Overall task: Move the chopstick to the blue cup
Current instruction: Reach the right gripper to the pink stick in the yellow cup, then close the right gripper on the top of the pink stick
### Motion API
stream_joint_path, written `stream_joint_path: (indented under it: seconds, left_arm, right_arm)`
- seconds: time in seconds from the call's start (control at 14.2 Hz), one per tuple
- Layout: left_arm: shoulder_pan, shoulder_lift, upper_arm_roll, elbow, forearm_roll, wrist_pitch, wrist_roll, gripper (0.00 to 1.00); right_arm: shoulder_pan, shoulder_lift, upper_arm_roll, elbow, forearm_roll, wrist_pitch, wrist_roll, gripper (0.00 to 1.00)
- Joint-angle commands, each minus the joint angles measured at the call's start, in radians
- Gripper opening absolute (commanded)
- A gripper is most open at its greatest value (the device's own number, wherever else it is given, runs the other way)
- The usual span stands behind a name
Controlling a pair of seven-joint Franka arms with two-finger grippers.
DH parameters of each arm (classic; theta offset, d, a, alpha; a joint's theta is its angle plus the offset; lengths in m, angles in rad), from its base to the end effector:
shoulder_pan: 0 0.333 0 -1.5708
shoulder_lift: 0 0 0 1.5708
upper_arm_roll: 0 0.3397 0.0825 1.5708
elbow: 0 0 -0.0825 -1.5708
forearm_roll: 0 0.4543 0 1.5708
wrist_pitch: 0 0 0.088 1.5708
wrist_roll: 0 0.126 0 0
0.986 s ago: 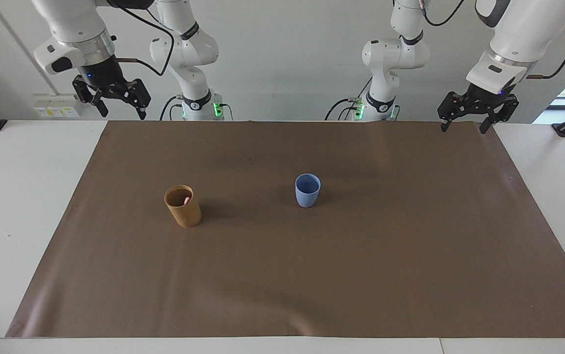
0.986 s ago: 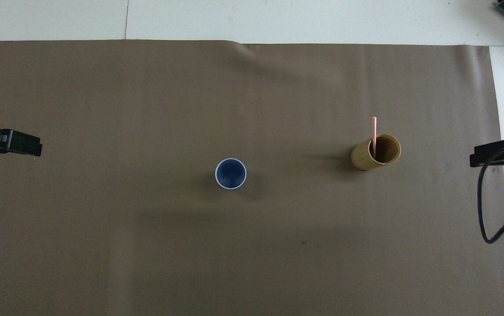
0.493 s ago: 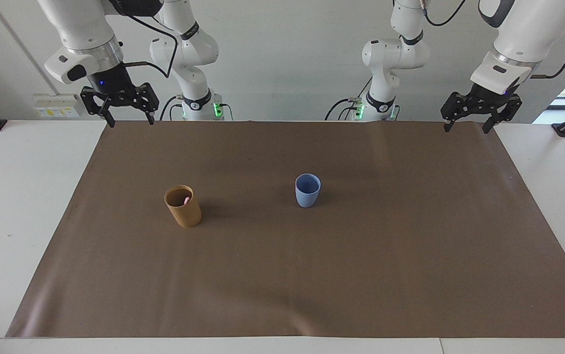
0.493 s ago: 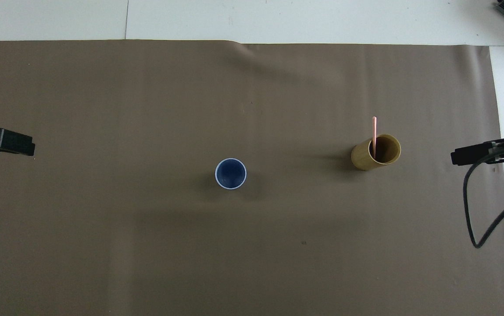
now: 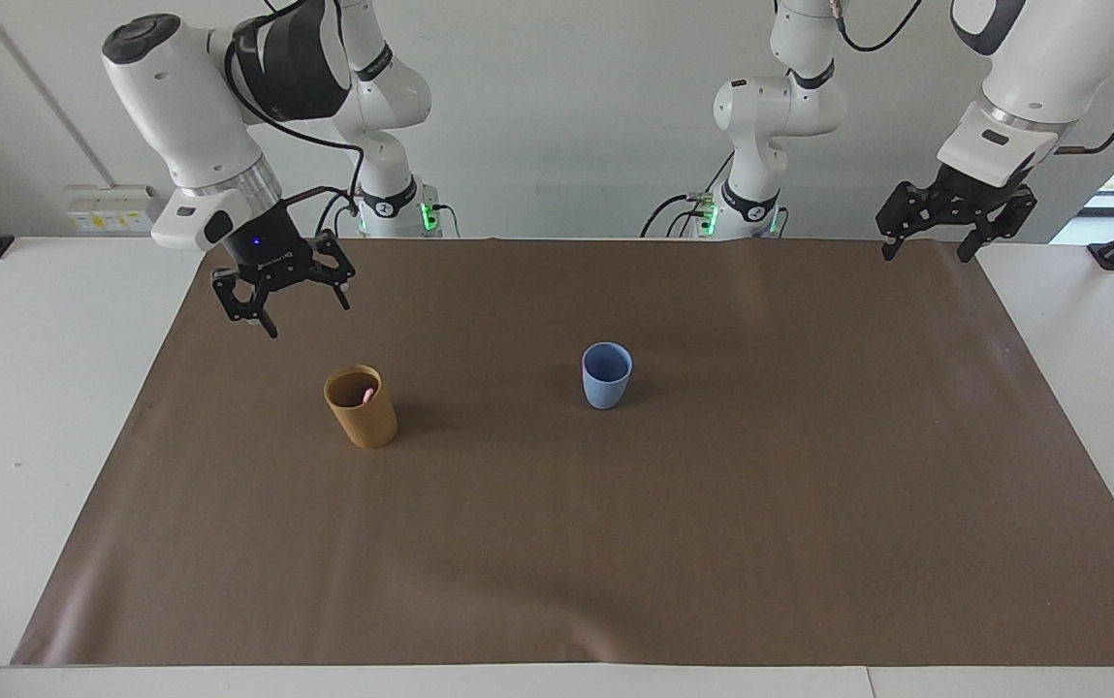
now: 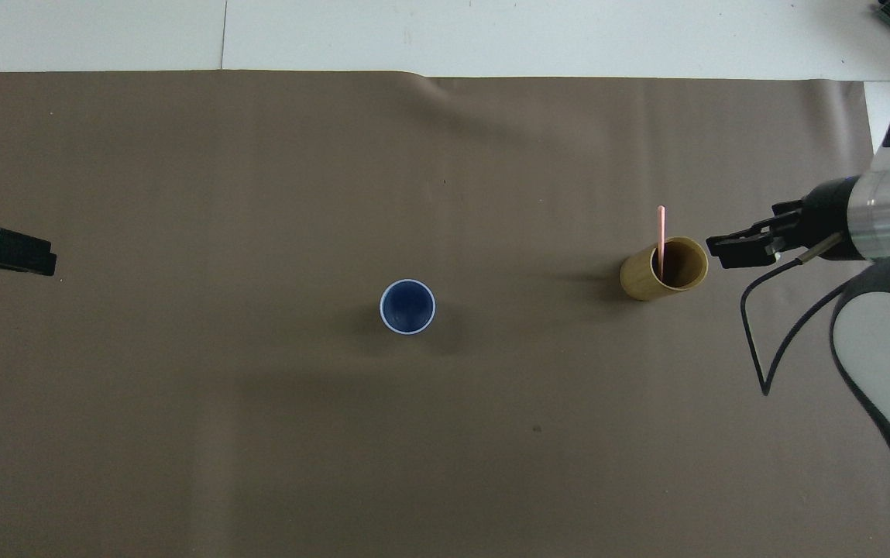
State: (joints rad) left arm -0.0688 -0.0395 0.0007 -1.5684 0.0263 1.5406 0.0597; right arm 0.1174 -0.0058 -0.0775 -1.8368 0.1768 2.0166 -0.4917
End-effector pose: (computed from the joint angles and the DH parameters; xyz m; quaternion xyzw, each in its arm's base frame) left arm 0.6078 -0.0381 0.6522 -0.9979 0.0634 -0.0059 0.0131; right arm 0.6498 0.0392 0.5296 -0.9650 -0.2311 -0.1086 0.0603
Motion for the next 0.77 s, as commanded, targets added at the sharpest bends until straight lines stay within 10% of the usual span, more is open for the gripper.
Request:
stream_joint_path:
  seconds: [0.0, 0.7]
  left_arm:
    - [0.011, 0.01, -0.007, 0.025, 0.001, -0.022, 0.003, 1.0]
    - [0.011, 0.01, -0.007, 0.025, 0.001, -0.022, 0.003, 1.0]
  right_arm:
    - [0.008, 0.047, -0.002, -0.031, 0.123, 0.098, -0.149, 1.0]
    - [0.044, 0.142, -0.002, -0.058, 0.208, 0.289, -0.291, 1.0]
